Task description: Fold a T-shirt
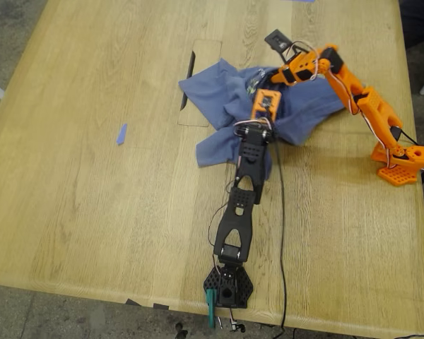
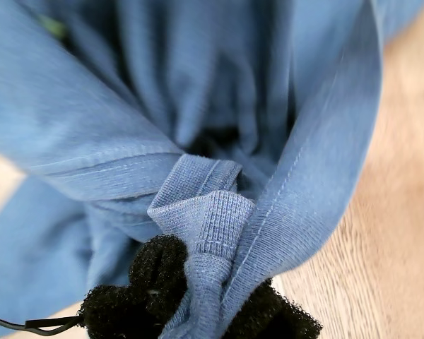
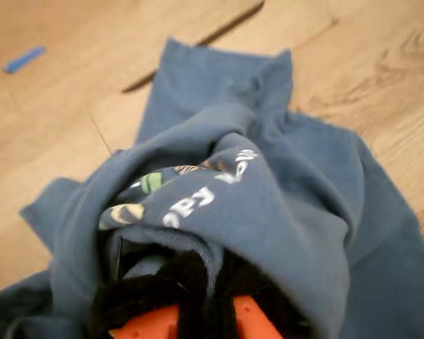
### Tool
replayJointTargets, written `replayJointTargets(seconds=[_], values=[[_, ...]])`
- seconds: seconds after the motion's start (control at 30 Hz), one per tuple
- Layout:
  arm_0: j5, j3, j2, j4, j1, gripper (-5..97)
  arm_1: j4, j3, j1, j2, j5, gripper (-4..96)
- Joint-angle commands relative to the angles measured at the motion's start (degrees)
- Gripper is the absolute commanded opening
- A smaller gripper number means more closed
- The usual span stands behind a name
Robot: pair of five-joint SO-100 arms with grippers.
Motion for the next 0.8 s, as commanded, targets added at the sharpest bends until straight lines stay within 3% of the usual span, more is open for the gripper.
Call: replayJointTargets(seconds=[0.0, 0.77], values=[[0.5, -1.1, 17.5, 0.4, -3.2, 0, -0.6, -0.9, -1.1, 7.3, -0.5, -0.1], [1.1, -1.3, 34.3, -19.2, -13.0, 0, -9.8, -0.9, 7.2, 27.9, -1.9, -0.1]])
